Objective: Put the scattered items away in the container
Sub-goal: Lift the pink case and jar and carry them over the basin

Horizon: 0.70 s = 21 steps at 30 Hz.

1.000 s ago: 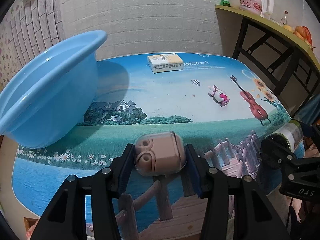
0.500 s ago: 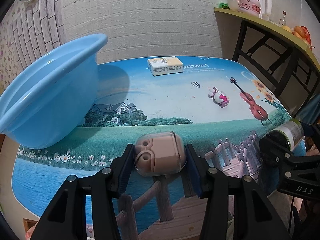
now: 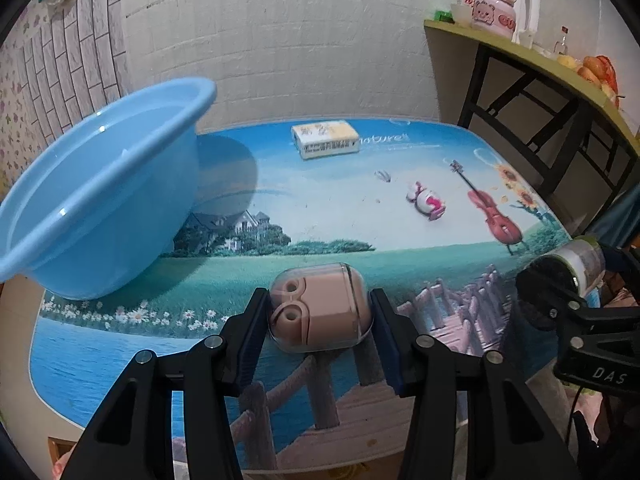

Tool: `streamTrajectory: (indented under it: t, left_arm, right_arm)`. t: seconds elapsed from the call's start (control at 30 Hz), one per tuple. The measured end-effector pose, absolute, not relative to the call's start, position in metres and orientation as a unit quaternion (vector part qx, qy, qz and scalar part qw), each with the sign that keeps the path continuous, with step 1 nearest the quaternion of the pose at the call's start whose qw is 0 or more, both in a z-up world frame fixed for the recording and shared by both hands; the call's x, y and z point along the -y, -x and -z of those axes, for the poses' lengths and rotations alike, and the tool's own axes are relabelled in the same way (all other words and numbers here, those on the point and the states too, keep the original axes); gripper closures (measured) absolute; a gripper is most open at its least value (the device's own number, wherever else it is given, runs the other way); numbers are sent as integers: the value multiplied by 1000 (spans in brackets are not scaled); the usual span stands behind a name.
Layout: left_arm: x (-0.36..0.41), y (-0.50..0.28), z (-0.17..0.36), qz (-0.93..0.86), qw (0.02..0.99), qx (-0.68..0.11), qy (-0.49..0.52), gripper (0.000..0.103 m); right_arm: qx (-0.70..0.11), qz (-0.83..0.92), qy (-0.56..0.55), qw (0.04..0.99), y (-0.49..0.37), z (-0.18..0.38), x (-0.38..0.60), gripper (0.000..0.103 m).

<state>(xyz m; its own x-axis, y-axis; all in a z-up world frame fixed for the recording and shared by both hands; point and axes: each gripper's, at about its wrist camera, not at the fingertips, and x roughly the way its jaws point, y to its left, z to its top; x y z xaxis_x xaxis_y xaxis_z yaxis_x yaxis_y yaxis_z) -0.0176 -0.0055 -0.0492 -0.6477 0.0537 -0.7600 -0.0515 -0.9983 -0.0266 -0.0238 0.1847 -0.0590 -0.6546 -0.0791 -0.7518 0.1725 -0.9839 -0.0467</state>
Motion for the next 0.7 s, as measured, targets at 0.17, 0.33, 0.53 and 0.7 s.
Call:
streamTrajectory:
  t: [0.17,0.33,0.53,0.7]
  left_arm:
    - [9,10,30,-918,31,-1,396,55]
    - [21,7,7,-928,25,5,373,55]
    - [44,1,-28,-941,16,9,339,55]
    - [66,-1,-51,-950,-1,1,311,55]
  right_arm:
    - [-60,912,-399,73,21,47,-179,6]
    - [-64,918,-383,86,17,29,-165,6]
    - [-64,925,-359,107,18,1,-141,6]
    - [-72,931,-330,137,22,-28,-111,6]
